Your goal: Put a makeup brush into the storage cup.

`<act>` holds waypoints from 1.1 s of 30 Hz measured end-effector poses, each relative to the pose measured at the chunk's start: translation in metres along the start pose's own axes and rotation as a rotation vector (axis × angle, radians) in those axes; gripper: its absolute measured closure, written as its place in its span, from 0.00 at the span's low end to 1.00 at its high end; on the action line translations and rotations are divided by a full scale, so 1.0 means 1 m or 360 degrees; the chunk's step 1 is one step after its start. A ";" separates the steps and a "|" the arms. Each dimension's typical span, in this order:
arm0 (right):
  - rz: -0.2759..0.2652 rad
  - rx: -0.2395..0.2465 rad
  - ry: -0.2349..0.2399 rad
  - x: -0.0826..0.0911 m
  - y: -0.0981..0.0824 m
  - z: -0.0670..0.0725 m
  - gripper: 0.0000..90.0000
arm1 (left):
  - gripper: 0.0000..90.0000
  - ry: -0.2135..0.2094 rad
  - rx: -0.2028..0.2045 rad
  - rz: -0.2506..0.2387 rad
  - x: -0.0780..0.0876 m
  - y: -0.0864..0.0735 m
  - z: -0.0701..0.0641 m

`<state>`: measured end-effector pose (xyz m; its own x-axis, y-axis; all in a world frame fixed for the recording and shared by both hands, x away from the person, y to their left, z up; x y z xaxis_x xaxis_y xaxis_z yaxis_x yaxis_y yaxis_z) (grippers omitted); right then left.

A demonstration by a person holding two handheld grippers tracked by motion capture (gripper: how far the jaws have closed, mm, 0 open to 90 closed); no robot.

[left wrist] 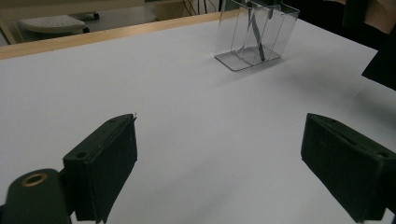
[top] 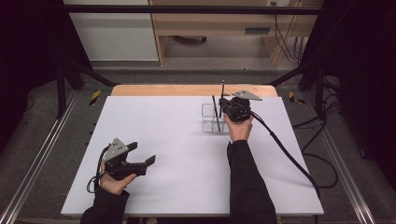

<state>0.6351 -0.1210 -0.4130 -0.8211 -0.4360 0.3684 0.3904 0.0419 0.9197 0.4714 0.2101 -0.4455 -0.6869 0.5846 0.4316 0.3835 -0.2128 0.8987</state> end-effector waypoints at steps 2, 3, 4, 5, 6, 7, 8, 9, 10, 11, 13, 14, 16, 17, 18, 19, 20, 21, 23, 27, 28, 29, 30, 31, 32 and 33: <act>0.0007 0.0000 0.0002 -0.001 -0.003 0.000 0.93 | 0.11 0.0000 -0.0002 -0.0001 0.000 0.000 0.000; 0.0010 -0.0002 0.0002 -0.001 -0.004 -0.001 0.93 | 0.11 0.0001 -0.0001 0.0000 0.000 0.000 0.000; 0.0013 -0.0005 0.0004 -0.001 -0.005 -0.001 0.93 | 0.11 0.0001 -0.0002 0.0000 0.000 0.000 0.000; 0.0014 -0.0008 0.0003 -0.002 -0.006 -0.001 0.93 | 0.11 0.0000 -0.0002 0.0000 0.000 0.000 0.000; 0.0017 -0.0011 0.0003 -0.002 -0.007 -0.001 0.93 | 0.11 0.0001 -0.0004 0.0000 0.000 0.000 0.000; 0.0021 -0.0013 0.0002 -0.002 -0.009 -0.001 0.93 | 0.11 0.0001 -0.0005 0.0000 0.000 0.000 0.000; 0.0025 -0.0012 -0.0001 -0.002 -0.009 -0.001 0.93 | 0.11 0.0001 -0.0005 0.0001 0.000 0.000 0.000; 0.0030 -0.0005 0.0001 -0.003 -0.010 -0.001 0.93 | 0.11 0.0001 -0.0006 0.0001 0.000 0.000 0.000; 0.0029 -0.0003 0.0000 -0.003 -0.010 -0.001 0.93 | 0.11 0.0001 -0.0006 0.0002 0.000 0.000 0.000; 0.0029 -0.0005 0.0003 -0.003 -0.010 -0.001 0.93 | 0.11 0.0001 -0.0005 0.0001 0.000 0.000 0.000; 0.0033 -0.0008 0.0005 -0.003 -0.011 0.000 0.93 | 0.11 0.0001 -0.0005 0.0000 0.000 0.000 0.000; 0.0036 -0.0007 0.0003 -0.003 -0.011 0.000 0.93 | 0.11 0.0001 -0.0005 0.0000 0.000 0.000 0.000; 0.0047 -0.0001 0.0002 -0.004 -0.013 0.000 0.93 | 0.11 0.0001 -0.0005 0.0000 0.000 0.000 0.000; 0.0052 0.0000 0.0001 -0.004 -0.014 0.000 0.93 | 0.11 0.0001 -0.0006 0.0001 0.000 0.000 0.000; 0.0055 0.0001 0.0001 -0.005 -0.014 0.000 0.93 | 0.11 0.0001 -0.0007 0.0001 0.000 0.000 -0.001; 0.0055 -0.0003 0.0002 -0.005 -0.015 0.000 0.93 | 0.11 0.0001 -0.0007 0.0001 0.000 0.000 -0.001; 0.0056 -0.0006 0.0002 -0.005 -0.016 0.000 0.93 | 0.11 0.0001 -0.0008 0.0001 0.000 0.000 -0.001; 0.0062 -0.0011 0.0004 -0.005 -0.018 -0.001 0.93 | 0.11 0.0001 -0.0008 0.0001 0.000 0.000 -0.001; 0.0071 -0.0009 -0.0003 -0.006 -0.020 -0.002 0.93 | 0.11 0.0001 -0.0009 0.0004 0.000 0.000 -0.001; 0.0092 -0.0023 0.0004 -0.006 -0.026 -0.003 0.93 | 0.11 -0.0001 -0.0009 0.0004 -0.001 0.000 -0.001; 0.0101 -0.0025 0.0003 -0.006 -0.028 -0.004 0.93 | 0.11 -0.0001 -0.0009 0.0005 -0.001 0.000 -0.001; 0.0108 -0.0017 0.0003 -0.006 -0.029 -0.004 0.93 | 0.11 0.0000 -0.0010 0.0007 -0.001 0.000 -0.001; 0.0114 -0.0013 0.0002 -0.007 -0.030 -0.003 0.93 | 0.11 -0.0001 -0.0009 0.0008 -0.001 -0.001 -0.001; 0.0115 -0.0008 0.0002 -0.007 -0.030 -0.003 0.93 | 0.11 -0.0001 -0.0010 0.0008 -0.001 -0.001 -0.001; 0.0116 -0.0006 0.0004 -0.007 -0.031 -0.003 0.93 | 0.11 -0.0001 -0.0011 0.0008 -0.001 -0.001 -0.001; 0.0119 -0.0008 0.0004 -0.007 -0.031 -0.002 0.93 | 0.11 -0.0001 -0.0013 0.0009 -0.001 -0.001 -0.001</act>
<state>0.6298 -0.1212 -0.4448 -0.7883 -0.4343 0.4359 0.4528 0.0701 0.8888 0.4710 0.2085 -0.4464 -0.6843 0.5840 0.4367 0.3824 -0.2225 0.8968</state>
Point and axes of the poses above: each handheld gripper's, and its own axes: x roughly backward along the jaws, y roughly out of its top, z roughly to its left, the point moved 5 cm from there along -x, roughly forward along the jaws, and after that the axes turned 1 degree about z, right-handed, at the moved point
